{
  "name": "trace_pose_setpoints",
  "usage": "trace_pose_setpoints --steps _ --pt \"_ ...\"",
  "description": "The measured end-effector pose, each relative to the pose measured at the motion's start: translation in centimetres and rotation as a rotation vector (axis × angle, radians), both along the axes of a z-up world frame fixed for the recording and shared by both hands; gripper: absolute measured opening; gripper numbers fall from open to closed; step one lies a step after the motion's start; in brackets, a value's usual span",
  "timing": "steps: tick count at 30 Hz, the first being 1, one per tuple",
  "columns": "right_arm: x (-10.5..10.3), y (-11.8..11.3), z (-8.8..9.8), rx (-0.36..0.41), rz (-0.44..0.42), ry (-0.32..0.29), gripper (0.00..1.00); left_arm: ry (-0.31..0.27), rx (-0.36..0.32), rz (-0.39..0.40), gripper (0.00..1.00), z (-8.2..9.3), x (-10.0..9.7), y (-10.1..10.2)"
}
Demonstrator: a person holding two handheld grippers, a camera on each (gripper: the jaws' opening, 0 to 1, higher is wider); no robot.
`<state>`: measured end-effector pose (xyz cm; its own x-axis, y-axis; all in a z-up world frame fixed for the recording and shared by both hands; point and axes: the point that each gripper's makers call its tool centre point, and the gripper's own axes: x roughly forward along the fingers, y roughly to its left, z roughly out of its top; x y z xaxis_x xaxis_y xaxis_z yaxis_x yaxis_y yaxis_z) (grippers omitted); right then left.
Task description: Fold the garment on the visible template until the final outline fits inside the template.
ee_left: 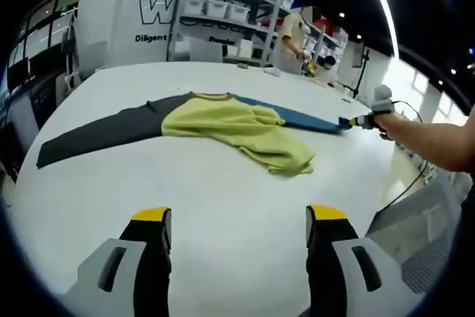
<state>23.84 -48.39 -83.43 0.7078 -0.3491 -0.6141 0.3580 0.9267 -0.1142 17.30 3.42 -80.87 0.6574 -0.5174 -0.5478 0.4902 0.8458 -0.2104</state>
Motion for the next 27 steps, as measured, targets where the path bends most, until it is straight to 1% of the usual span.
trace_pose_setpoints --steps 2,3,4,5,8,9,10,13,16,19,21,22,23,24,26,27 --pt "-0.2 -0.1 -0.5 -0.003 -0.002 0.017 0.0 0.001 0.0 0.0 0.69 0.0 0.0 0.0" --pt "-0.6 -0.1 -1.2 -0.001 -0.002 0.038 0.0 0.002 0.0 -0.001 0.69 -0.1 0.0 0.0" --pt "-0.7 -0.2 -1.3 -0.008 0.002 0.046 0.0 0.003 0.0 -0.001 0.69 -0.1 0.0 0.0" --pt "-1.0 -0.2 -1.7 -0.026 0.008 0.073 0.02 0.003 0.0 0.0 0.69 -0.1 0.0 0.0" --pt "-1.4 0.0 -2.6 -0.04 0.028 0.114 0.07 0.001 0.0 0.002 0.69 -0.1 0.0 0.1" --pt "-1.2 0.1 -2.3 -0.065 0.047 0.088 0.07 0.003 0.001 0.002 0.69 -0.1 0.0 0.1" --pt "-1.5 0.2 -2.5 -0.054 0.039 0.112 0.07 0.002 0.001 0.001 0.69 -0.1 0.0 0.1" --pt "-1.2 0.2 -2.4 -0.095 0.068 0.135 0.07 0.0 0.003 -0.002 0.69 -0.1 0.0 0.0" --pt "-1.3 0.0 -2.4 -0.12 0.078 0.14 0.09 -0.003 0.004 -0.003 0.69 0.0 0.0 0.0" --pt "-1.3 -0.1 -2.5 -0.12 0.092 0.126 0.08 -0.004 0.003 -0.002 0.69 0.1 0.0 0.0" --pt "-1.4 -0.2 -2.4 -0.075 0.065 0.115 0.11 -0.008 0.002 -0.003 0.69 0.1 0.1 0.0" --pt "-1.6 -0.3 -2.3 -0.077 0.062 0.12 0.14 -0.009 0.002 -0.004 0.69 0.2 0.1 0.0" --pt "-1.7 -0.4 -2.2 -0.078 0.06 0.125 0.2 -0.012 0.004 -0.006 0.69 0.2 0.0 0.0" --pt "-1.9 -0.5 -1.8 -0.096 0.058 0.119 0.22 -0.013 0.005 -0.009 0.69 0.2 0.0 -0.1" --pt "-2.2 -0.3 -0.6 -0.113 0.061 0.092 0.2 -0.015 0.002 -0.012 0.69 0.3 0.0 -0.2" --pt "-2.4 -0.3 -0.3 -0.118 0.063 0.091 0.2 -0.018 0.002 -0.012 0.69 0.4 0.0 -0.2"
